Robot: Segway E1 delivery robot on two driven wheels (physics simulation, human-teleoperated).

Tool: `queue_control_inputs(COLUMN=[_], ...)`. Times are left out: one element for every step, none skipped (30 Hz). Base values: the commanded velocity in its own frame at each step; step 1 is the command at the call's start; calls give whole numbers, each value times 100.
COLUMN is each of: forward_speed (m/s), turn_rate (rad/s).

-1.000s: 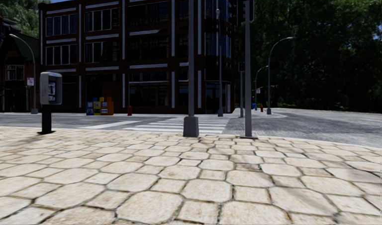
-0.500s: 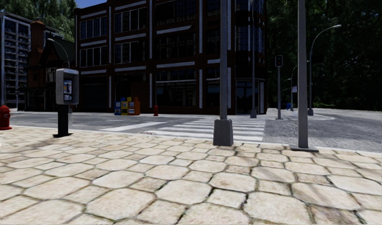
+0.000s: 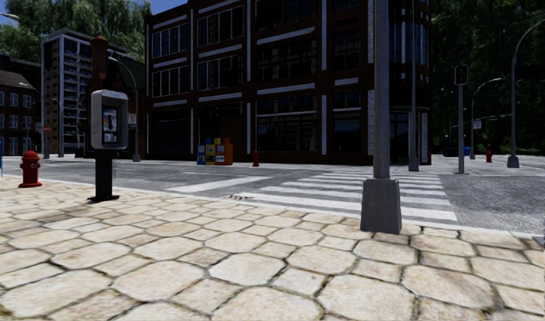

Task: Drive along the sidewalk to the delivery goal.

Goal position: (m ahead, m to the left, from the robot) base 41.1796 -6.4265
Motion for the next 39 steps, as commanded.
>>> queue_control_inputs(forward_speed=[198,198,198,198,198,198,198,198,198,198,198,198,198,198,198,198,198,198,198,198,198,198,198,198,198,198,198,198,198,198,197,191,188,188,182,175,167,165,165], turn_rate=[0,0,0,0,0,0,0,0,0,0,0,0,0,0,0,0,0,0,0,0,0,-4,-14,-14,-18,-22,-27,-35,-35,-41,-43,-43,-43,-43,-44,-46,-46,-47,-47])
